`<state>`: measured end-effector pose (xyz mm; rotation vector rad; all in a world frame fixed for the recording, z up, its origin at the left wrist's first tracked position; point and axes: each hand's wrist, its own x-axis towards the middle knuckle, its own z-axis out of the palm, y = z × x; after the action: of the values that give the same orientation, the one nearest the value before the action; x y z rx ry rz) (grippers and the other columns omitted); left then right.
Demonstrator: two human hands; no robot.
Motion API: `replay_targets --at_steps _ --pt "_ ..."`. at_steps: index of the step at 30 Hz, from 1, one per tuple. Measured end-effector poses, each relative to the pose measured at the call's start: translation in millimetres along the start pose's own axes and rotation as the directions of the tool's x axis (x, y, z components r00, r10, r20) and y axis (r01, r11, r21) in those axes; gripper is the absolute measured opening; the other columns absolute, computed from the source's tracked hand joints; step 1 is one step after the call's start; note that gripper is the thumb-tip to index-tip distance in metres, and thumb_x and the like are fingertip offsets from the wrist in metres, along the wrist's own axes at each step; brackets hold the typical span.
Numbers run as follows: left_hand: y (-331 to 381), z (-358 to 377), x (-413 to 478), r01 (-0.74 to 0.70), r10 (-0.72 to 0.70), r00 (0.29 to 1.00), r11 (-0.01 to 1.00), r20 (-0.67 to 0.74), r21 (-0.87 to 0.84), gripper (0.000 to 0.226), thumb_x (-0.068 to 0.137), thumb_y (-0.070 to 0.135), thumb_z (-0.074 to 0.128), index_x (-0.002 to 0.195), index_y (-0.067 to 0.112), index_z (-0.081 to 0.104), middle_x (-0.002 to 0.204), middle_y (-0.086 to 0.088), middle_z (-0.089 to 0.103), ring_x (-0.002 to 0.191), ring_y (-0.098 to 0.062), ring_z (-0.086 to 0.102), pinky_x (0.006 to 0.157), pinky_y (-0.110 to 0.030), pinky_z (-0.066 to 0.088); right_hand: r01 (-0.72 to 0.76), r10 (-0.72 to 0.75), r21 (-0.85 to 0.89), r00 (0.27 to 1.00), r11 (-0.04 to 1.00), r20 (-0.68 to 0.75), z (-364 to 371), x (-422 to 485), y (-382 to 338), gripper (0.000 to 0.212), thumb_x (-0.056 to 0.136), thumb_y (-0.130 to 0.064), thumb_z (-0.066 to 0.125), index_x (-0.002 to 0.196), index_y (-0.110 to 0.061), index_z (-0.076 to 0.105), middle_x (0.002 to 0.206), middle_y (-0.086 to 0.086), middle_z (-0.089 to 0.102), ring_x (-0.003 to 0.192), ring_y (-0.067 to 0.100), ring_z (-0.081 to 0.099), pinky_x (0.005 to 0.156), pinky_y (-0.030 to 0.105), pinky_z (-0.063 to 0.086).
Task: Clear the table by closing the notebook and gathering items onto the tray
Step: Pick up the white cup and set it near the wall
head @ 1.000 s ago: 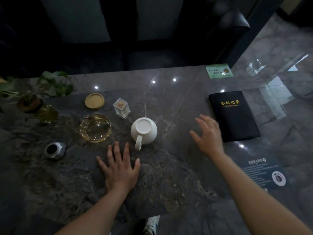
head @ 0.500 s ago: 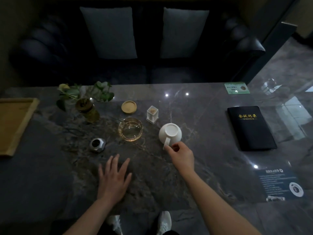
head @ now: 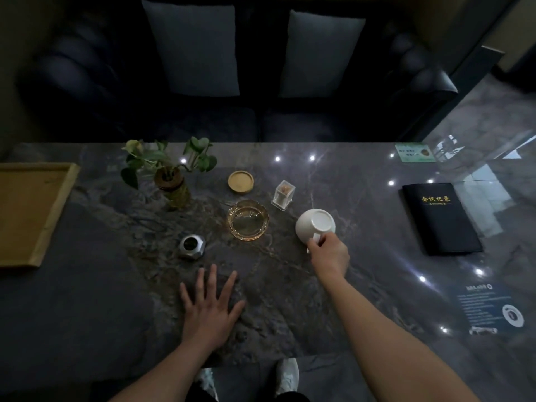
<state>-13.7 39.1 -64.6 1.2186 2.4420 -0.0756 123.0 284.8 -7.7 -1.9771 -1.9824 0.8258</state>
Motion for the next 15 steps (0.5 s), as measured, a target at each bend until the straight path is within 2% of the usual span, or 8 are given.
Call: replay_targets --at_steps 3,5,6,7,9,11,13,15 --pt "-3 3 2 0.001 -0.001 1.0 1.0 0.008 -0.005 0.073 0.088 0.073 0.008 0.151 0.039 0.021 0.161 -0.014 0.021 0.147 -0.04 0.014 0.11 -0.073 0.006 -0.028 0.03 0.074 0.999 0.997 -0.035 -10 -2 0 0.017 0.086 -0.028 0.062 0.078 -0.012 0.062 0.076 0.01 0.065 0.079 0.033 0.064 0.066 0.036 0.047" --pt "-3 4 2 0.01 -0.01 1.0 1.0 0.015 0.006 0.072 0.088 0.073 0.008 0.151 0.04 0.019 0.161 -0.013 0.021 0.148 -0.038 0.013 0.11 -0.072 0.005 -0.086 0.091 0.214 0.996 0.973 -0.013 -18 0 3 0.019 0.089 -0.024 0.061 0.079 -0.008 0.063 0.075 0.01 0.068 0.072 0.03 0.069 0.065 0.04 0.055" --pt "-3 5 2 0.013 -0.013 1.0 1.0 0.017 0.007 0.072 0.088 0.073 0.009 0.151 0.041 0.017 0.161 -0.012 0.021 0.148 -0.038 0.012 0.11 -0.071 0.004 -0.145 0.141 0.368 0.989 0.919 0.037 -20 -2 4 0.02 0.091 -0.019 0.06 0.08 -0.004 0.065 0.076 0.015 0.07 0.066 0.029 0.071 0.062 0.042 0.059" --pt "-3 5 2 0.015 -0.015 1.0 1.0 0.018 0.005 0.072 0.087 0.073 0.009 0.151 0.042 0.016 0.161 -0.012 0.021 0.148 -0.037 0.012 0.11 -0.071 0.004 -0.219 0.187 0.542 0.976 0.812 0.113 -21 -6 5 0.019 0.093 -0.012 0.058 0.081 0.001 0.065 0.076 0.019 0.071 0.059 0.028 0.071 0.056 0.04 0.061" --pt "-3 5 4 0.021 -0.021 1.0 1.0 0.015 0.001 0.072 0.087 0.074 0.009 0.151 0.043 0.014 0.161 -0.011 0.02 0.149 -0.036 0.01 0.11 -0.07 0.003 -0.381 0.235 0.757 0.924 0.53 0.301 -20 -20 4 0.018 0.095 -0.003 0.053 0.083 0.005 0.063 0.07 0.022 0.069 0.049 0.026 0.069 0.045 0.032 0.058" --pt "-3 5 4 0.022 -0.022 1.0 1.0 0.013 0.004 0.072 0.086 0.075 0.008 0.151 0.045 0.012 0.162 -0.01 0.018 0.149 -0.035 0.008 0.11 -0.069 0.001 -0.518 0.245 0.782 0.855 0.348 0.458 -13 -37 7 0.019 0.098 -0.004 0.049 0.088 0.005 0.062 0.063 0.017 0.067 0.046 0.024 0.067 0.042 0.03 0.056" --pt "-3 6 4 0.033 -0.033 0.999 0.999 0.014 -0.003 0.072 0.085 0.076 0.006 0.15 0.047 0.01 0.163 -0.009 0.017 0.149 -0.033 0.005 0.111 -0.068 0.0 -0.611 0.235 0.746 0.791 0.263 0.565 -6 -50 13 0.022 0.099 -0.005 0.046 0.091 0.006 0.063 0.062 0.015 0.064 0.046 0.021 0.066 0.041 0.028 0.055" --pt "-3 7 3 0.036 -0.036 0.999 0.999 -0.006 -0.004 0.073 0.082 0.078 0.002 0.149 0.05 0.004 0.164 -0.007 0.011 0.15 -0.031 -0.001 0.112 -0.067 -0.005 -0.659 0.227 0.718 0.752 0.223 0.619 -2 -58 19 0.022 0.098 -0.002 0.045 0.091 0.005 0.064 0.063 0.013 0.063 0.046 0.018 0.065 0.041 0.026 0.054"
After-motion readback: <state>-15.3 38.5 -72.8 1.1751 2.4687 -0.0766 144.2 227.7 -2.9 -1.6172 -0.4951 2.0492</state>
